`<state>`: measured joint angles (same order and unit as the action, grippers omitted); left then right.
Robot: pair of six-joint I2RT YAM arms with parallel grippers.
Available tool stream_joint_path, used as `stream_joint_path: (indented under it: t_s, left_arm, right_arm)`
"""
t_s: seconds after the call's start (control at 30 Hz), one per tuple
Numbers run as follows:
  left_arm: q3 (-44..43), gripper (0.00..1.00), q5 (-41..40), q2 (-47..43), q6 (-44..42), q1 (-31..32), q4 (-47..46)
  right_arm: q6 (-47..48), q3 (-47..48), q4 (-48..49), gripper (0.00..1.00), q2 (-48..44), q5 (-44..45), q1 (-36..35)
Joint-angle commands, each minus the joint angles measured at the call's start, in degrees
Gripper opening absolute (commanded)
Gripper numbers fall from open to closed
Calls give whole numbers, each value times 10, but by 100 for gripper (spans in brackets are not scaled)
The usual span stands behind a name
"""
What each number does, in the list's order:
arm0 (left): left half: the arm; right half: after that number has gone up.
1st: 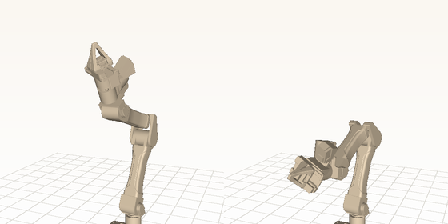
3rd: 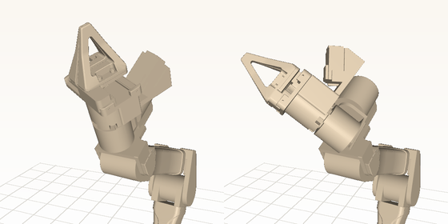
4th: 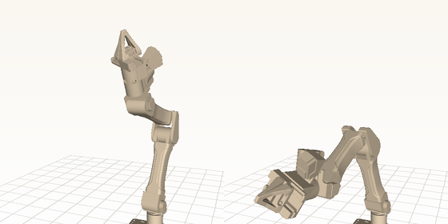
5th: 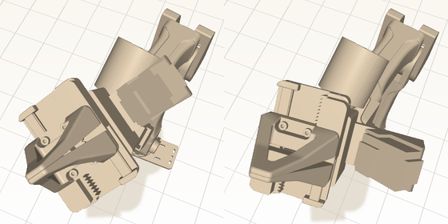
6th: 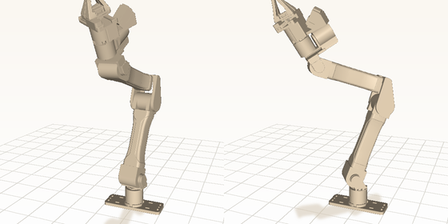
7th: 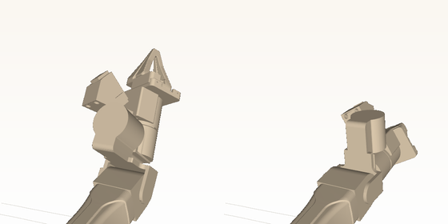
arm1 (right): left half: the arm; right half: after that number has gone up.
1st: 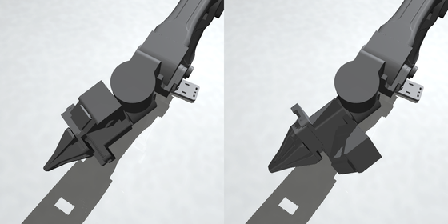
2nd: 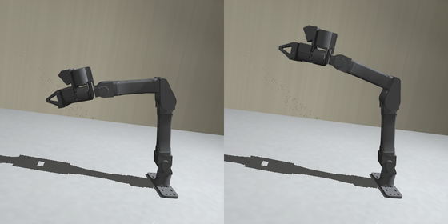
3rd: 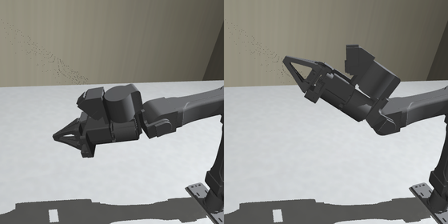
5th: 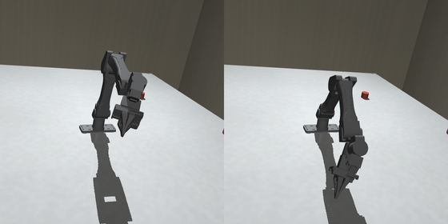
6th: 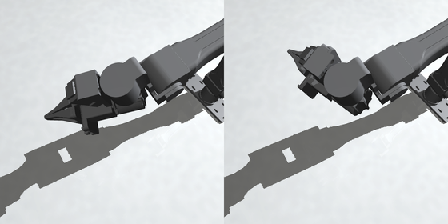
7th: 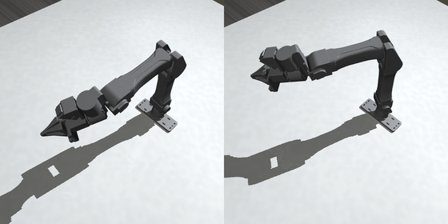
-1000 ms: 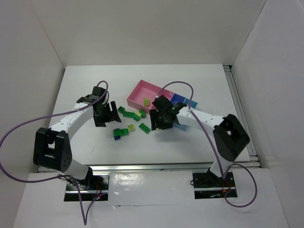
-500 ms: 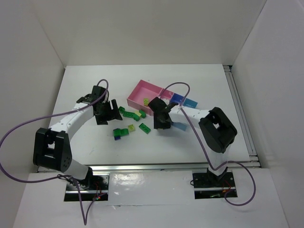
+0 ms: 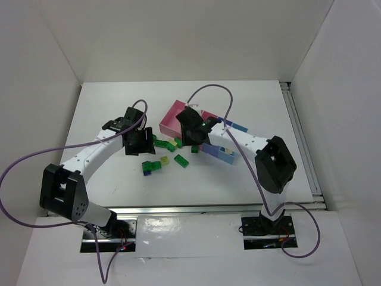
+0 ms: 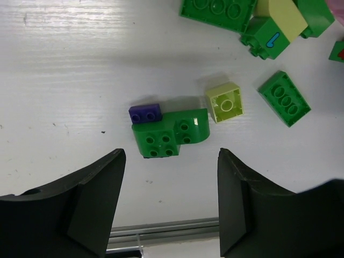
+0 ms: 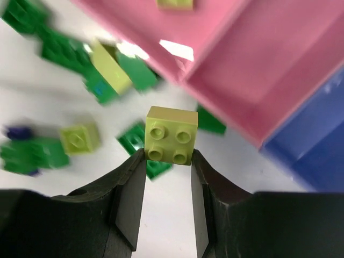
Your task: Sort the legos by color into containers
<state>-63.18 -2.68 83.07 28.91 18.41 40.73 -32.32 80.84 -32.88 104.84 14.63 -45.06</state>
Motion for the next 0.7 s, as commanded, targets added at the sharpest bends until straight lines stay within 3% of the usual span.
stream_joint_path:
  t_s: [0.0,0.23,0.3,0.37,0.47,0.67]
  left_arm:
    - [-11,73,-20,-22,3,-3,23]
    - [1,76,-9,-38,-3,4,30]
    - [1,77,-4,-38,4,9,30]
    - [1,79,-4,-38,4,14,35]
    - [-5,79,-16,-27,18,25,35]
    - [-11,79,-11,-16,12,25,22]
  right_arm:
    - [35,85,3,15,33,25,30]
    - [67,265,-2,21,186,-19,77]
    - [72,336,-24,42,221,-40,85]
    - [72,382,-43,53,251,-40,90]
    - [72,366,-31,55,222,-40,90]
    - [72,188,32,55,94,-22,79]
